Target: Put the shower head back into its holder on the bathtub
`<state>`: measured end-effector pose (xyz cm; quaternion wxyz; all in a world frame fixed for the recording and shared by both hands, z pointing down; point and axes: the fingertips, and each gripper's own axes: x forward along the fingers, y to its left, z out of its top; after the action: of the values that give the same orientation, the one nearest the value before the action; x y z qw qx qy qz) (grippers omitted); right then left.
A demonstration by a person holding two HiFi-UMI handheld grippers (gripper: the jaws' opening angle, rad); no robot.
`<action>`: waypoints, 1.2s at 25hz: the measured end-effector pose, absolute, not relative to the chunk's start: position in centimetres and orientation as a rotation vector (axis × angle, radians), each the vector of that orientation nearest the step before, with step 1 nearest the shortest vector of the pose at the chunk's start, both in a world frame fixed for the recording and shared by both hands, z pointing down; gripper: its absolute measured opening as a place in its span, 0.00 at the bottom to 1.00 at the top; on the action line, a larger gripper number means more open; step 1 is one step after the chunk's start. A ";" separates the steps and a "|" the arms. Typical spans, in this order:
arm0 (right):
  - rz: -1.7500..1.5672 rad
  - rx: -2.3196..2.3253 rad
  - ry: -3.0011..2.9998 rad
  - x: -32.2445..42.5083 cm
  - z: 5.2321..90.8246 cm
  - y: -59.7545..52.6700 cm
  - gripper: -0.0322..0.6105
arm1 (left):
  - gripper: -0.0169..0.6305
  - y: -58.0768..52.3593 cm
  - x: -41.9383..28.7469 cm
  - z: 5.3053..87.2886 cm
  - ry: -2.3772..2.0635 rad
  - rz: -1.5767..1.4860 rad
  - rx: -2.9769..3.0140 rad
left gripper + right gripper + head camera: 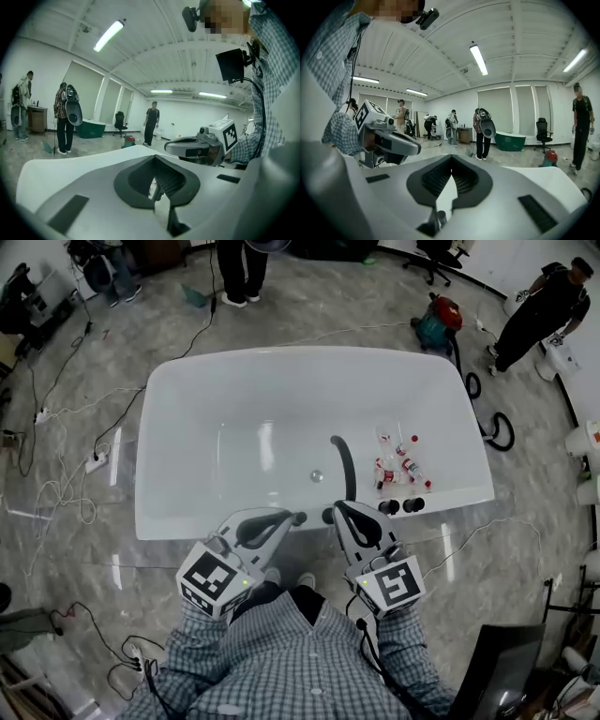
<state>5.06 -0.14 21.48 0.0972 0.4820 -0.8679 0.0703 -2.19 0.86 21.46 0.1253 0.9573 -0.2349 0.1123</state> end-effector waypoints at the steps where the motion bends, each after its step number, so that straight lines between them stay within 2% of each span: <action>1: 0.191 1.429 -2.568 5.2 20.4 0.1 0.08 | 0.04 1.1 -2.1 20.6 -0.693 0.319 2.801; 8: -0.019 1.387 -2.653 4.2 15.8 1.5 0.08 | 0.04 2.3 -1.8 16.9 -0.708 0.244 2.832; 25: -0.074 1.367 -2.668 3.0 14.4 2.1 0.08 | 0.04 2.8 -2.7 15.4 -0.758 0.198 2.852; 30: 0.014 1.390 -2.627 3.5 15.5 2.5 0.08 | 0.04 2.9 -2.3 15.6 -0.743 0.205 2.861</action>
<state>3.46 2.52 15.51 0.0847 0.4661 -0.8807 0.0048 -2.27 2.95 15.62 0.0893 0.9618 -0.2497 0.0688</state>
